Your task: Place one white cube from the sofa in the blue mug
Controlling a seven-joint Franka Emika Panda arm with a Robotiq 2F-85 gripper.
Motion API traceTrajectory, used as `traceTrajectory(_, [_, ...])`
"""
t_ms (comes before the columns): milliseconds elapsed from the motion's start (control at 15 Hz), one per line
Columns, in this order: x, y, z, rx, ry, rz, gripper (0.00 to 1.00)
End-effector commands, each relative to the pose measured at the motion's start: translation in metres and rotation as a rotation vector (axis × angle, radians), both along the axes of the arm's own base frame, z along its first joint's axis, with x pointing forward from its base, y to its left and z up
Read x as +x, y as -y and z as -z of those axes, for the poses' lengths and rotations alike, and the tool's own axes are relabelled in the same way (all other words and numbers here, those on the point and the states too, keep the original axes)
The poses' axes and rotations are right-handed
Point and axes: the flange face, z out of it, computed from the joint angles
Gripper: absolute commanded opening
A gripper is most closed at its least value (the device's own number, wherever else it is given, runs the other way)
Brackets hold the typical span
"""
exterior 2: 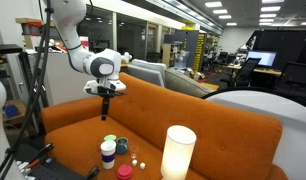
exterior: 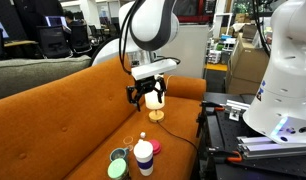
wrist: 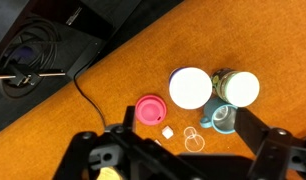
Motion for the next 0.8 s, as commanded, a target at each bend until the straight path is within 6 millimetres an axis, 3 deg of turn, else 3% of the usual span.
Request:
traceTrajectory(0, [0.000, 0.000, -0.002, 0.000, 0.001, 0.000, 1.00])
traceTrajectory(333, [0.005, 0.005, 0.009, 0.011, 0.000, 0.034, 1.00])
traceTrajectory(533, [0.020, 0.019, 0.037, -0.023, 0.024, 0.112, 1.00])
traceTrajectory(733, [0.040, 0.041, 0.079, -0.055, 0.066, 0.202, 1.00])
